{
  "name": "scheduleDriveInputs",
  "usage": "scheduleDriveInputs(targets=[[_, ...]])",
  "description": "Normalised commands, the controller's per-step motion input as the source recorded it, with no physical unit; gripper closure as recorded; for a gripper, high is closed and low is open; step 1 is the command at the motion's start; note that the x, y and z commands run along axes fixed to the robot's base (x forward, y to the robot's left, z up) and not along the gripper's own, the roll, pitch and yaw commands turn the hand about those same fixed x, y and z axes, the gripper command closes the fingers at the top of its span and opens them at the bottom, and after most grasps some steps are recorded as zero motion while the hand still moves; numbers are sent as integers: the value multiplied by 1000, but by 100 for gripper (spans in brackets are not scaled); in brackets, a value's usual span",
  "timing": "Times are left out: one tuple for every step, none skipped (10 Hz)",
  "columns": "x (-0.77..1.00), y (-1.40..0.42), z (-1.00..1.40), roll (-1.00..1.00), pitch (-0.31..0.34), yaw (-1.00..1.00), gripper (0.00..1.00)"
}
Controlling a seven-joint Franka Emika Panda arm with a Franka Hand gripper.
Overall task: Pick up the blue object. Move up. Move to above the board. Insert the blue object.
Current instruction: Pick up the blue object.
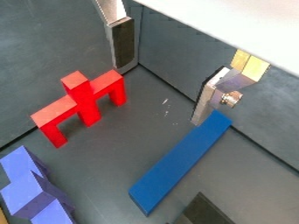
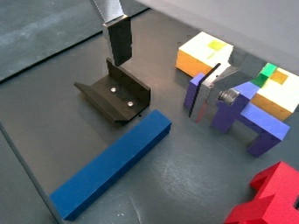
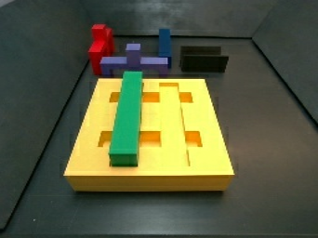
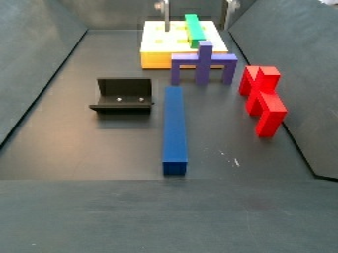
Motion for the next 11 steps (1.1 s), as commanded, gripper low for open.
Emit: scheduleDriveInputs(targets=[[0, 0, 0, -6, 0, 0, 0], [149, 117, -186, -130, 0, 0, 0], [177, 206, -389, -196, 0, -20, 0], [74, 180, -397, -207, -26, -29, 0], [71, 149, -466, -180, -44, -23, 0], [220, 71, -523, -121, 0, -17, 0], [374, 29, -589, -91, 0, -49, 0], [486, 46, -609, -49, 0, -80, 0], [489, 200, -591, -39, 3, 0, 0], [463, 249, -580, -7, 26, 0, 0], [543, 237, -523, 0, 87, 0, 0]])
